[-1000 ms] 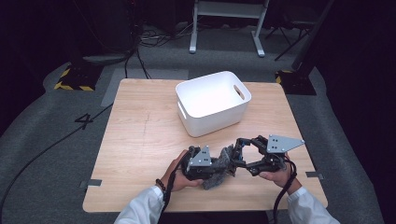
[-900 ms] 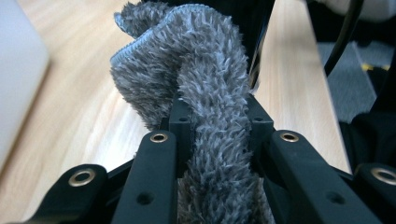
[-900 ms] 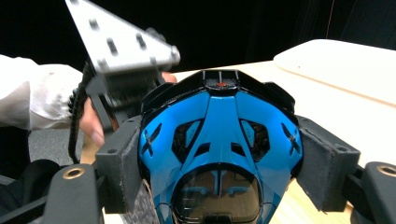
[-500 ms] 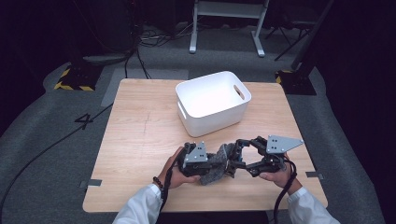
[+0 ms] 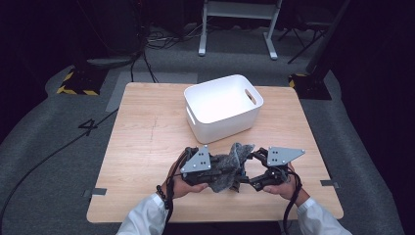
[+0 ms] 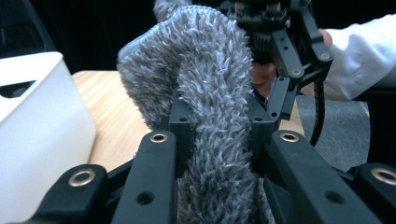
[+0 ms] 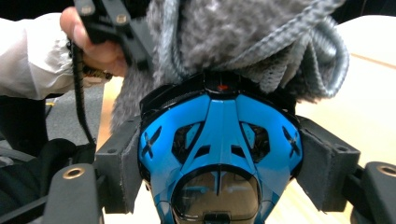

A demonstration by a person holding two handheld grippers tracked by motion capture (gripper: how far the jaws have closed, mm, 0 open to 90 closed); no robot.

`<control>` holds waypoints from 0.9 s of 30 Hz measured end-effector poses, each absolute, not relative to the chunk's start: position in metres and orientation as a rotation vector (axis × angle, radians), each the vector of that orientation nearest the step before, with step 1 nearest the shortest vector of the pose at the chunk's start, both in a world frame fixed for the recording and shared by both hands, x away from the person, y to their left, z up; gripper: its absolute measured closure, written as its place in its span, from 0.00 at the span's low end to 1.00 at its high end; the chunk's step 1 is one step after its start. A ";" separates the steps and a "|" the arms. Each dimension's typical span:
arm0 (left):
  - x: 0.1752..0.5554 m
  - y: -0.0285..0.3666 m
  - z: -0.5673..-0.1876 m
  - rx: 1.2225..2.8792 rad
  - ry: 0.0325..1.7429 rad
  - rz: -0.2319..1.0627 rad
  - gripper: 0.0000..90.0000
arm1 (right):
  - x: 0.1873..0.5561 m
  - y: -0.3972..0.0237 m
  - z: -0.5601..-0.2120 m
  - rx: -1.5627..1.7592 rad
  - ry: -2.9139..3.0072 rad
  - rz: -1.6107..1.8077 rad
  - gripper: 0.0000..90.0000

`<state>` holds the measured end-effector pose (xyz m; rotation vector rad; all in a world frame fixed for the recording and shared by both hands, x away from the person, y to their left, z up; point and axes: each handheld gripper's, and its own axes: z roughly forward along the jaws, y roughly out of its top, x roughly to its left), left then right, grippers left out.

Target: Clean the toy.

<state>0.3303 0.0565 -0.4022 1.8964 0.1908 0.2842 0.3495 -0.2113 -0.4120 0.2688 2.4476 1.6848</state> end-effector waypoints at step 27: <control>0.360 0.033 -0.459 2.181 0.287 0.219 0.80 | 0.347 -0.227 -0.398 0.285 2.367 1.794 0.29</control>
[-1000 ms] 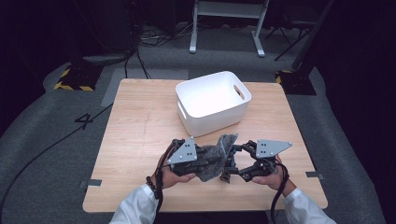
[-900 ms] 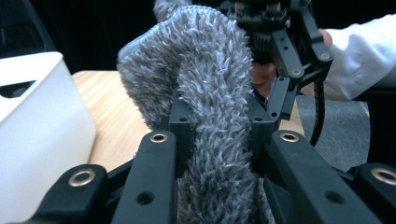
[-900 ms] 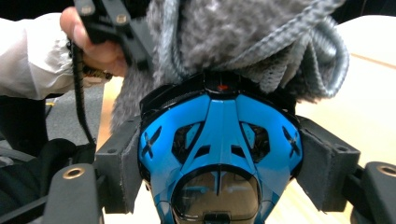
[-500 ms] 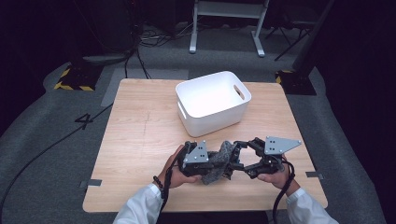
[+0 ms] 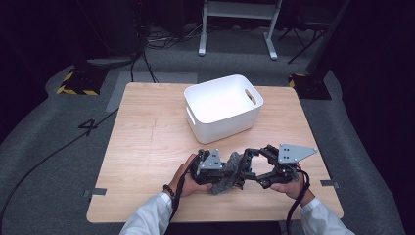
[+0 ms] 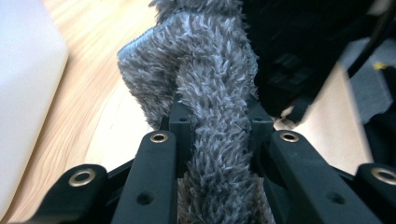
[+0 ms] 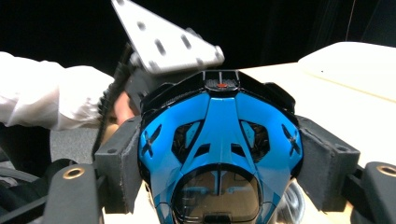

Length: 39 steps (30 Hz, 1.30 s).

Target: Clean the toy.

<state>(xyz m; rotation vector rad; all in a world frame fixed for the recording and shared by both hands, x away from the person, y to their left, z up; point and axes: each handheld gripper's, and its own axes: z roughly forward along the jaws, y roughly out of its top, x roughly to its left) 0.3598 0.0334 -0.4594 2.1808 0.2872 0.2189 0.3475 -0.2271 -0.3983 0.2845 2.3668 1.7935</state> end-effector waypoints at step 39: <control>0.339 0.013 -0.472 2.279 0.164 0.079 0.80 | 0.345 -0.235 -0.390 0.322 2.306 1.793 0.29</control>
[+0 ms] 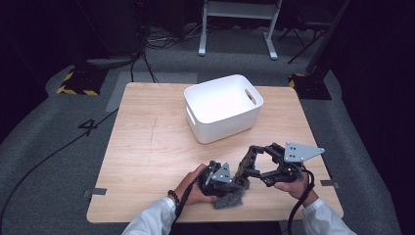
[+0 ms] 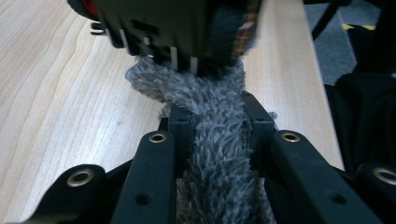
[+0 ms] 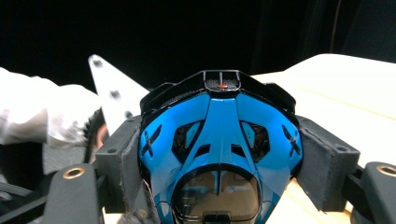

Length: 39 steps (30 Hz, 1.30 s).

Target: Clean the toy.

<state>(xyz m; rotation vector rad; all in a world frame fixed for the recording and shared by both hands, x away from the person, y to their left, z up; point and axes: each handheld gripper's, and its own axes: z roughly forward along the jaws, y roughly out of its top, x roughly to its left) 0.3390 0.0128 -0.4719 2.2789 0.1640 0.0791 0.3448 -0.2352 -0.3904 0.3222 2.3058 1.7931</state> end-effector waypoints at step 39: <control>0.349 0.046 -0.449 2.121 0.257 0.157 0.80 | 0.343 -0.223 -0.402 0.274 2.378 1.776 0.29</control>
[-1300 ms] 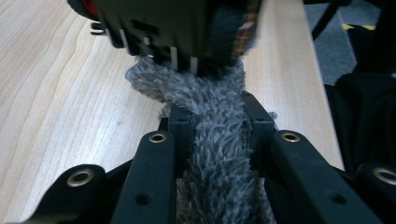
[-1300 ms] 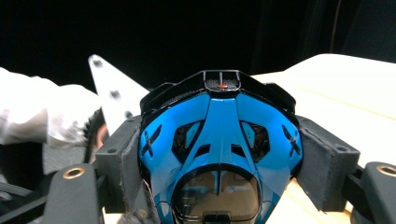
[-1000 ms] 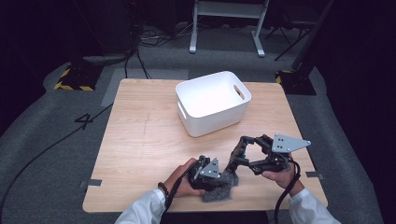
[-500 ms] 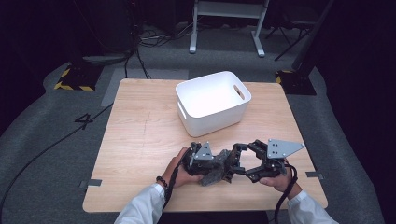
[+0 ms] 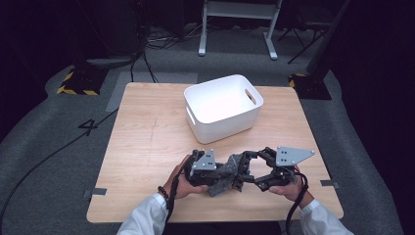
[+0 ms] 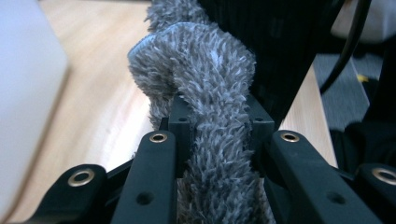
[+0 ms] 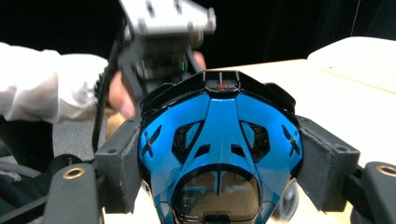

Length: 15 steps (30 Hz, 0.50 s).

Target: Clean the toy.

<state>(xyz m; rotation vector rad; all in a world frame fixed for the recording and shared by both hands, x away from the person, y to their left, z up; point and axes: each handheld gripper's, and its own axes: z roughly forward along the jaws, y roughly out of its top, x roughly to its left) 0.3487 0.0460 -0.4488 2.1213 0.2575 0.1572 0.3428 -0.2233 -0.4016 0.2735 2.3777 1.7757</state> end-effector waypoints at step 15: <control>0.357 0.020 -0.487 2.285 0.291 0.143 0.80 | 0.338 -0.237 -0.384 0.265 2.280 1.867 0.29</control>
